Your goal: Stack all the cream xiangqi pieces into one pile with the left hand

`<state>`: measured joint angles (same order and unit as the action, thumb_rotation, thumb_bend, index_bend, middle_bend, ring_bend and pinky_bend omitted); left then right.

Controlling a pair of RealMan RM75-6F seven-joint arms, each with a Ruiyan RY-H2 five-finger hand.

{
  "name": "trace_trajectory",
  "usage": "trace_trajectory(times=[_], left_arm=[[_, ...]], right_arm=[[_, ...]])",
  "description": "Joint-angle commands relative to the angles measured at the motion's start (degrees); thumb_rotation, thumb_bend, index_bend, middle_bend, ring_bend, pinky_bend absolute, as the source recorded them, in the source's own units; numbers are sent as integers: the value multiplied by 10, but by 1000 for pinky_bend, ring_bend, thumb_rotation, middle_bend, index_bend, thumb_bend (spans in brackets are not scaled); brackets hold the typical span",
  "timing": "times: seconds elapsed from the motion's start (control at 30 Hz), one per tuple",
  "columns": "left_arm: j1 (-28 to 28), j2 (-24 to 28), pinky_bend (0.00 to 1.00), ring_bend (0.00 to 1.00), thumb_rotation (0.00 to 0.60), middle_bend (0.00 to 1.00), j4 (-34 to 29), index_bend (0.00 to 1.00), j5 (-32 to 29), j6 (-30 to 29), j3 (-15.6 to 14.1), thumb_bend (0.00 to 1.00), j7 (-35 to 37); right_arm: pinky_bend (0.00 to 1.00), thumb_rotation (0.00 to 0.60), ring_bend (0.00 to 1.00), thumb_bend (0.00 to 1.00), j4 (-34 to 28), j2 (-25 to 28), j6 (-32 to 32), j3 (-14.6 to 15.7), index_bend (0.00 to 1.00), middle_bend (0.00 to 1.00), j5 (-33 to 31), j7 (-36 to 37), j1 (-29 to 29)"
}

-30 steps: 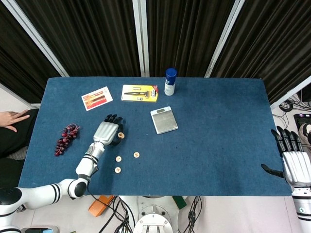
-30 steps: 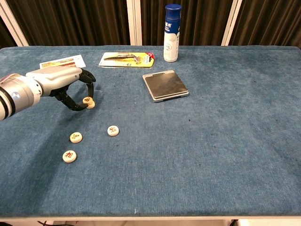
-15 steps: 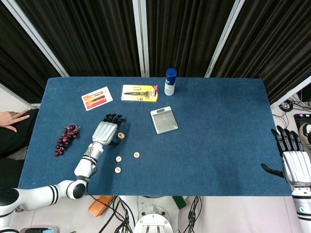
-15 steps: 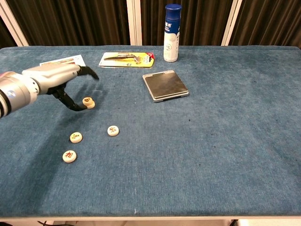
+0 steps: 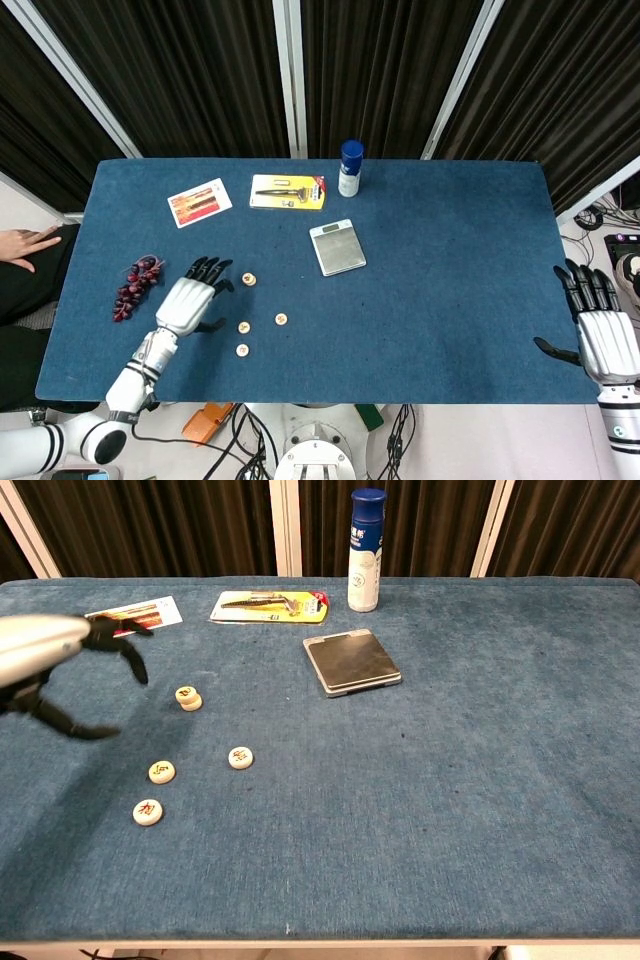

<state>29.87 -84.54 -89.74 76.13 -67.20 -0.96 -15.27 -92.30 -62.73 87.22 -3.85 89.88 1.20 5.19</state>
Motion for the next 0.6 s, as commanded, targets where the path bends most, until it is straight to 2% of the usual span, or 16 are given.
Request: trace_trajectory(times=[0.03,0.33,0.6], left_arm=[[-15,-11,0,0,594,62,-3,364,27,-11,-16,260,13],[-8,-58,0,0,592,62,21,387,23,21,-7,272,-11],[-12,-78,0,0,594,62,40,415,7,31,0,272,-34]], right_arm=[[70,600,0,98,-3,0,-1,0,0,0,3,-3,2],[70,600,0,98,-6,3,2,1,0,0,1,-6,-1],[70,600,0,98,-2,3,4,2,0,0,0,0,-3]])
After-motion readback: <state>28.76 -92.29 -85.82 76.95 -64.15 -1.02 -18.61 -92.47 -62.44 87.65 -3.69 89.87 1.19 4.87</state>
